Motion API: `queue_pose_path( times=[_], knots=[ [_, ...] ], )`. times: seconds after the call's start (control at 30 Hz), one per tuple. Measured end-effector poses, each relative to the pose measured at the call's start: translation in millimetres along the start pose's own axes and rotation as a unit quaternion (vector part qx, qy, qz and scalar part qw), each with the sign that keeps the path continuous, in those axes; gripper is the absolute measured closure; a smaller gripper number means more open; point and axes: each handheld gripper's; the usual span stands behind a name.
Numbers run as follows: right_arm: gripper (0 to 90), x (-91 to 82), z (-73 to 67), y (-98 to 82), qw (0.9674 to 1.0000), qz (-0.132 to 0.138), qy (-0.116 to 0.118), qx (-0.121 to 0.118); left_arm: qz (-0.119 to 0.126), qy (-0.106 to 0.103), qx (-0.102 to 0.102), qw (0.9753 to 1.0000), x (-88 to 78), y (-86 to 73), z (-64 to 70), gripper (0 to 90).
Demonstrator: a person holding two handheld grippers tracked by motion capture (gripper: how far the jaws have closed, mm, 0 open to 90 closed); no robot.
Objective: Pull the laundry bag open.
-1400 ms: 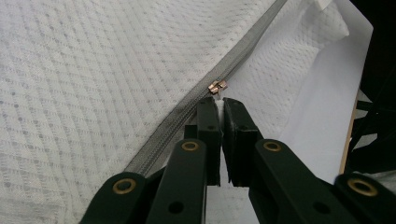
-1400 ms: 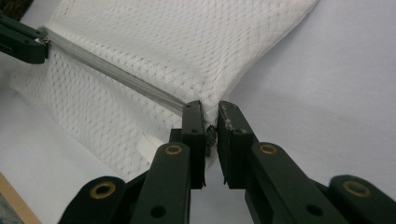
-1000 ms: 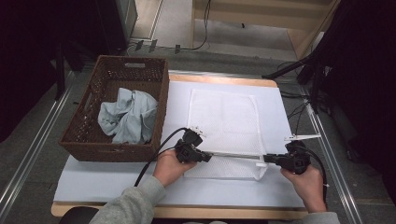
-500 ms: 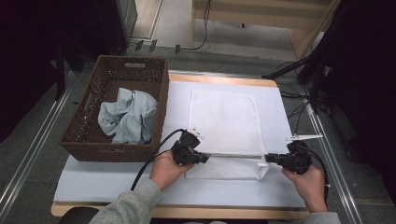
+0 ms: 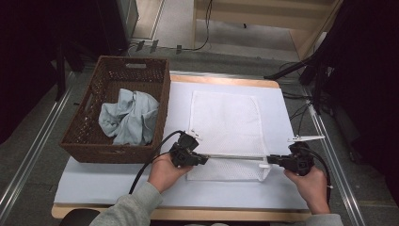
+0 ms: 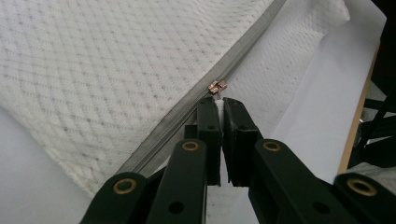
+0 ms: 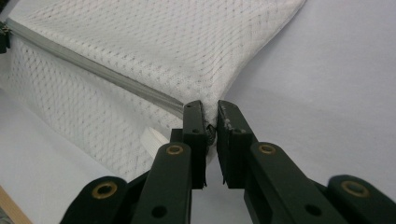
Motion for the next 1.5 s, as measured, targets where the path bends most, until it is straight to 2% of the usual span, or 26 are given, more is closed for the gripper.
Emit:
queue_pose_path(
  times=[0.23, 0.7, 0.8, 0.93, 1.2, 1.4, 1.5],
  knots=[
    [83.9, -0.7, 0.4, -0.2, 1.0, 0.0, -0.001, 0.003, 0.0, 0.003, -0.008, 1.0, -3.4, -5.1, -3.9, 86.5],
    [83.9, -1.5, 1.6, -0.4, 1.0, 0.0, -0.001, 0.004, 0.002, 0.006, -0.011, 0.9999, -3.9, -5.8, -6.4, 86.5],
    [83.9, -1.5, 1.2, -0.2, 1.0, -0.002, -0.004, 0.002, -0.001, 0.016, -0.01, 0.9998, -4.1, -6.7, -5.6, 86.5],
    [84.0, -2.3, 2.9, -0.6, 1.0, 0.001, -0.004, 0.004, 0.004, 0.014, -0.017, 0.9997, -8.5, -10.6, -6.9, 86.5],
    [84.0, -3.4, 3.8, -1.1, 1.0, 0.002, -0.002, 0.005, 0.005, 0.031, -0.01, 0.9995, -12.6, -12.9, -4.1, 86.5],
    [84.0, -3.3, 4.6, -1.4, 1.0, 0.002, -0.001, 0.006, 0.007, 0.032, -0.01, 0.9994, -14.8, -13.8, -3.4, 86.5],
    [84.0, -3.3, 4.4, -1.4, 1.0, 0.003, -0.003, 0.004, 0.003, 0.042, -0.009, 0.9991, -17.1, -14.9, -2.0, 86.5]
  ],
)
Point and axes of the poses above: each handheld gripper's, and its own axes: x roughly forward along the jaws, y roughly out of its top, z roughly to its right, and after that the axes turned 11 degrees about -y, right-handed
